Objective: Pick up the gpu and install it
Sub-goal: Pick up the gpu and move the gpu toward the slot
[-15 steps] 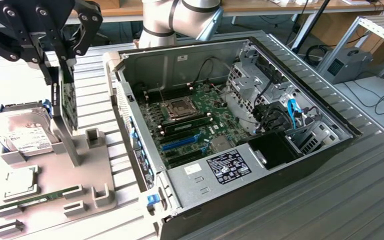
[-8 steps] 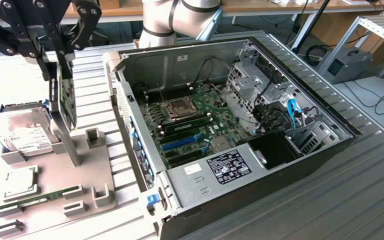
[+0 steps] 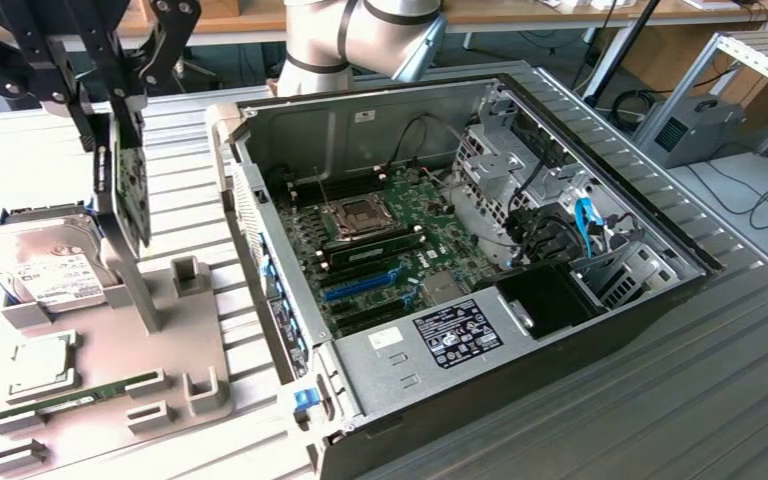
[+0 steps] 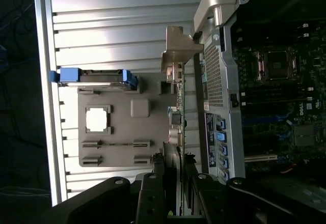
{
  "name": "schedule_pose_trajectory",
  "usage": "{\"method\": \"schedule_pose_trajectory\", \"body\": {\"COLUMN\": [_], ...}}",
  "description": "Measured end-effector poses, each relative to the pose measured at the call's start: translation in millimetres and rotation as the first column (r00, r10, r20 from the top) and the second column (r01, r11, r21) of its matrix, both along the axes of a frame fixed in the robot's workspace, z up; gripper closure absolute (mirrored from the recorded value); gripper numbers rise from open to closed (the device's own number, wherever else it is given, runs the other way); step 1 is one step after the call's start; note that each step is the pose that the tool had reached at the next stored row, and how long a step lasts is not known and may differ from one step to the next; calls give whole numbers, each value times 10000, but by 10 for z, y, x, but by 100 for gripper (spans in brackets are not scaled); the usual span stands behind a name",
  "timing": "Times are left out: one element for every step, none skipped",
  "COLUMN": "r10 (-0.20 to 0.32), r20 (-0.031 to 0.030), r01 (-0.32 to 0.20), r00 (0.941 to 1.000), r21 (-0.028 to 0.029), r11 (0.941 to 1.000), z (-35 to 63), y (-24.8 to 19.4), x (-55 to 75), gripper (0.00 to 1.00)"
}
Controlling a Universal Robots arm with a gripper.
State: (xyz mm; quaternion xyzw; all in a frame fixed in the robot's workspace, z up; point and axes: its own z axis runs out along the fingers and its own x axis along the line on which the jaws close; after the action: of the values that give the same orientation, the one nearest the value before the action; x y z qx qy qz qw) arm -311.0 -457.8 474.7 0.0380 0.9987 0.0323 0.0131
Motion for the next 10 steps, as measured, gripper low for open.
{"method": "schedule_pose_trajectory", "body": {"r10": [0, 0, 0, 0, 0, 0, 0, 0, 0, 0], "r20": [0, 0, 0, 0, 0, 0, 0, 0, 0, -1], "r01": [0, 0, 0, 0, 0, 0, 0, 0, 0, 0], "r00": [10000, 10000, 10000, 10000, 10000, 10000, 10000, 10000, 10000, 10000], "r21": [0, 0, 1, 0, 0, 0, 0, 0, 0, 0], "r11": [10000, 10000, 10000, 10000, 10000, 10000, 10000, 10000, 10000, 10000], "z": [10, 20, 29, 39, 51, 61, 72, 82, 92, 100], "y": [0, 0, 0, 0, 0, 0, 0, 0, 0, 0], "x": [0, 0, 0, 0, 0, 0, 0, 0, 0, 0], "gripper": [74, 74, 74, 74, 74, 74, 74, 74, 74, 74]}}
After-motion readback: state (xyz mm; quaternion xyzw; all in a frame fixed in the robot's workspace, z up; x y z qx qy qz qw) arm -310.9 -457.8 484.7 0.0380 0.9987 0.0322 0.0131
